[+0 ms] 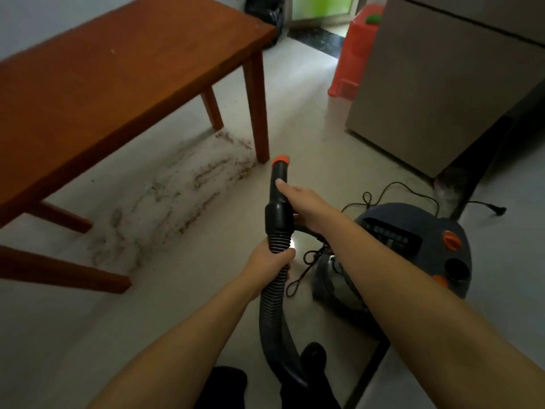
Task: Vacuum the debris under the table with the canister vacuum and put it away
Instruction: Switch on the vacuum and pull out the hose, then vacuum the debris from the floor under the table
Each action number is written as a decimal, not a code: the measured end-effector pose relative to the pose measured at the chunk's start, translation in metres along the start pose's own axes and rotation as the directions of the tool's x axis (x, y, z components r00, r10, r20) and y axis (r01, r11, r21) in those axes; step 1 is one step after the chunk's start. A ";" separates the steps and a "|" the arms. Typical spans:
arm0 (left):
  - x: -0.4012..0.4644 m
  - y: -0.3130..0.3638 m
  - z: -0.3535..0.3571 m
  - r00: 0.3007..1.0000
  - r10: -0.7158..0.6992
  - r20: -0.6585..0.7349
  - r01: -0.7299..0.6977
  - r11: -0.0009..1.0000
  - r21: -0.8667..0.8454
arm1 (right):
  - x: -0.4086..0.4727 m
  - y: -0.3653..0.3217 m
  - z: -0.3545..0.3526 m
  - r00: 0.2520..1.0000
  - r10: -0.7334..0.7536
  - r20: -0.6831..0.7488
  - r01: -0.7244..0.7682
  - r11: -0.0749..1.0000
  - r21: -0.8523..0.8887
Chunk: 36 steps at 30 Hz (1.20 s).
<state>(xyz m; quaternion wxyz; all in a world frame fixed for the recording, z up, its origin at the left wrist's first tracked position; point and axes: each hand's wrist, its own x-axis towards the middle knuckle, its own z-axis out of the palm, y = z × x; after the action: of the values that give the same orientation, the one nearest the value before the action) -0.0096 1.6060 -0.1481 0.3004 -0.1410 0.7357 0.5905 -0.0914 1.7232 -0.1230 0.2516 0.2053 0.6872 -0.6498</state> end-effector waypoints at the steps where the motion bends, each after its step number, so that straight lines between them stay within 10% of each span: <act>1: -0.004 -0.004 -0.019 1.000 0.011 0.019 -0.012 0.999 0.043 | 0.005 -0.010 0.022 1.000 0.013 -0.011 -0.013 1.000 0.011; 8: -0.026 -0.063 -0.174 0.996 -0.015 0.089 -0.005 0.976 0.216 | 0.040 -0.020 0.195 0.982 0.114 -0.148 -0.100 0.990 0.102; 17: -0.012 -0.176 -0.277 0.804 -0.048 -0.593 0.206 0.957 0.203 | 0.096 0.029 0.368 0.961 0.242 -0.134 -0.209 0.952 0.224; 27: 0.134 -0.230 -0.263 0.900 -0.249 -0.358 0.228 0.969 -0.098 | 0.236 0.082 0.372 0.981 0.192 0.016 -0.190 0.979 -0.069; 36: 0.274 -0.430 -0.237 0.901 -0.398 -0.173 0.345 0.899 -0.269 | 0.401 0.309 0.394 0.941 0.334 0.056 -0.310 0.917 -0.250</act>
<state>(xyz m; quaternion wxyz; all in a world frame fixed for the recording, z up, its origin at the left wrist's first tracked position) -0.0467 1.3072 -0.6236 0.3048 -0.3792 0.6501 0.5837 -0.1886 1.3345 -0.6240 0.4112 0.2521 0.7037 -0.5218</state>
